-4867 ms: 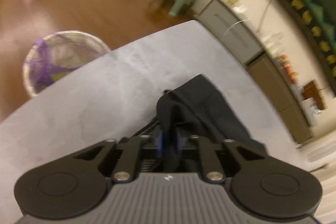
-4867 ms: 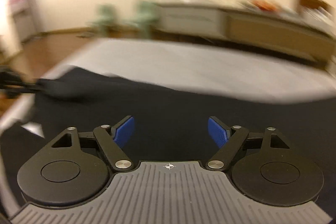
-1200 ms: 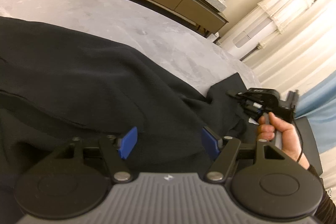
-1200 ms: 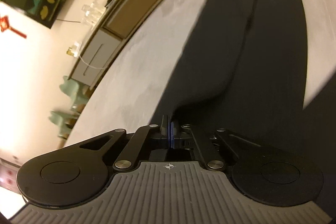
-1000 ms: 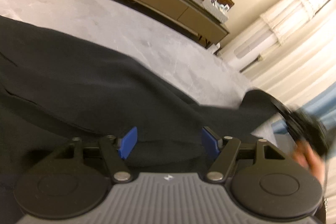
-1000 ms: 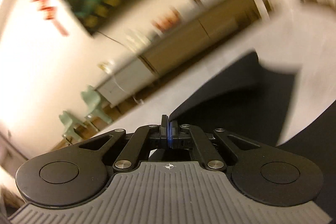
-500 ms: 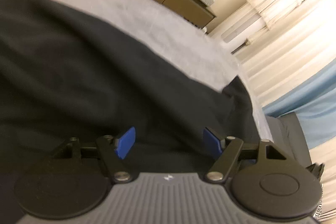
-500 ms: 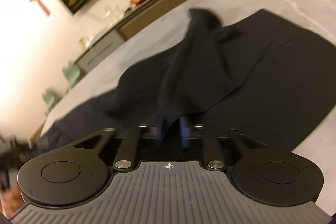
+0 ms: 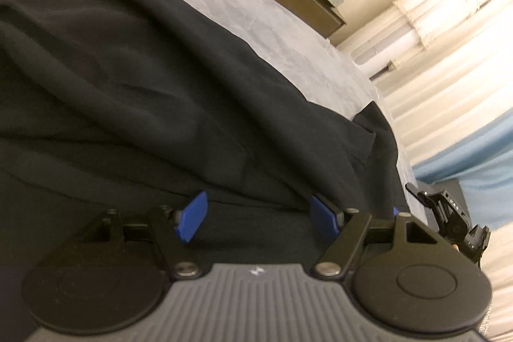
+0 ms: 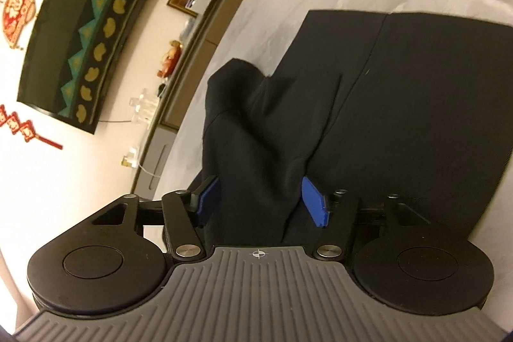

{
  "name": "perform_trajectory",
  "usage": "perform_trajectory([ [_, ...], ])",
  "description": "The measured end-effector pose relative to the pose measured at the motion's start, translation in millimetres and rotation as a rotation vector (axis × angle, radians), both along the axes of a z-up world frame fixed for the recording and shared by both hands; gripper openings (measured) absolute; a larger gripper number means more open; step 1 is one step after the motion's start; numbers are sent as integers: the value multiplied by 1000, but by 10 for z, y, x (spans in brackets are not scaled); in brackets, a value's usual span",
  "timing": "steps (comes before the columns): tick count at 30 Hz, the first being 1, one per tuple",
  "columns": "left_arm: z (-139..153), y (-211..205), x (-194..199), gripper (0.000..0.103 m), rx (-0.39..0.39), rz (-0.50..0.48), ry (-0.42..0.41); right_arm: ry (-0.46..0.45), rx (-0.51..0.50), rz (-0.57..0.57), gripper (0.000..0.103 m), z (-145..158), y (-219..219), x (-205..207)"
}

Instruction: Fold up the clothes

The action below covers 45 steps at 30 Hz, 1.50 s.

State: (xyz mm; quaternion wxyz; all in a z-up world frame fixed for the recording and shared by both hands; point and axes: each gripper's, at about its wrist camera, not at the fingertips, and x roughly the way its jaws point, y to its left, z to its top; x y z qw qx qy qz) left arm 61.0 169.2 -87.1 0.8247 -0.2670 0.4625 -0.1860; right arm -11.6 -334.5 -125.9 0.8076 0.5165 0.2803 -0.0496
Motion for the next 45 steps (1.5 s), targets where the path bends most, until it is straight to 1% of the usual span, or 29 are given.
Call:
perform_trajectory([
  [3, -14, 15, -44, 72, -10, 17, -9, 33, 43, 27, 64, -14, 80, -65],
  [5, -1, -13, -40, 72, 8, 14, -16, 34, 52, 59, 64, -33, 175, -80],
  [8, 17, -52, -39, 72, 35, 11, -28, 21, -11, 85, 64, -4, 199, 29],
  [9, 20, -53, -47, 70, 45, 11, -33, 12, -25, 59, 62, -6, 142, 97],
  [11, 33, -47, -60, 69, 71, 34, -47, 2, -50, -23, 49, -24, -1, 233],
  [12, 40, -39, -64, 69, 80, 48, -52, 5, -42, -62, 27, -62, -74, 291],
  [13, 45, -27, -64, 69, 81, 57, -55, 7, -14, -75, 17, -111, -120, 349],
  [14, 49, -15, -62, 69, 78, 64, -55, 5, 15, -67, 12, -152, -134, 390],
  [15, 48, -5, -57, 69, 70, 68, -51, -1, 36, -57, 4, -178, -139, 421],
  [17, 48, 15, -61, 69, 63, 76, -48, -44, 13, -41, 2, -114, -124, 386],
  [20, 62, 50, -82, 70, 62, 98, -51, -100, -79, 21, 1, 126, -35, 237],
  [21, 69, 74, -82, 70, 49, 109, -52, -109, -132, 65, 2, 223, 47, 175],
  [22, 80, 111, -79, 70, 33, 129, -53, -111, -209, 129, 7, 328, 179, 103],
  [23, 90, 148, -75, 71, 18, 148, -54, -112, -294, 204, 10, 416, 339, 43],
  [24, 101, 186, -72, 71, 2, 167, -55, -115, -394, 305, 27, 466, 561, 9],
  [25, 117, 226, -74, 71, -11, 186, -61, -128, -492, 402, 59, 478, 796, -4],
  [26, 145, 272, -86, 71, -20, 205, -76, -147, -576, 473, 67, 456, 1003, 1],
  [27, 172, 318, -98, 73, -28, 224, -91, -166, -659, 544, 73, 434, 1210, 7],
  [28, 199, 363, -110, 73, -36, 243, -106, -186, -743, 615, 77, 412, 1417, 13],
  [30, 250, 459, -135, 73, -54, 281, -133, -224, -911, 757, 77, 368, 1830, 24],
  [32, 274, 579, -161, 73, -85, 317, -145, -262, -1078, 898, 71, 324, 2244, 36],
  [33, 278, 657, -169, 73, -102, 342, -146, -281, -1162, 969, 58, 302, 2450, 42],
  [34, 275, 743, -176, 74, -120, 370, -144, -300, -1246, 1040, 34, 280, 2657, 47],
  [35, 271, 837, -188, 74, -140, 402, -140, -314, -1306, 1080, 18, 279, 2782, 51],
  [36, 267, 935, -197, 74, -161, 434, -136, -321, -1331, 1070, 0, 308, 2784, 51],
  [38, 246, 1121, -173, 75, -197, 490, -119, -342, -1364, 1049, 0, 374, 2765, 13],
  [40, 217, 1244, -102, 76, -203, 528, -85, -386, -1333, 1018, 0, 492, 2681, -117],
  [42, 206, 1313, 5, 76, -156, 543, -43, -402, -1323, 1018, 0, 515, 2635, -165],
  [45, 187, 1298, 216, 76, -85, 544, 21, -413, -1304, 1027, 0, 421, 2535, -199],
])
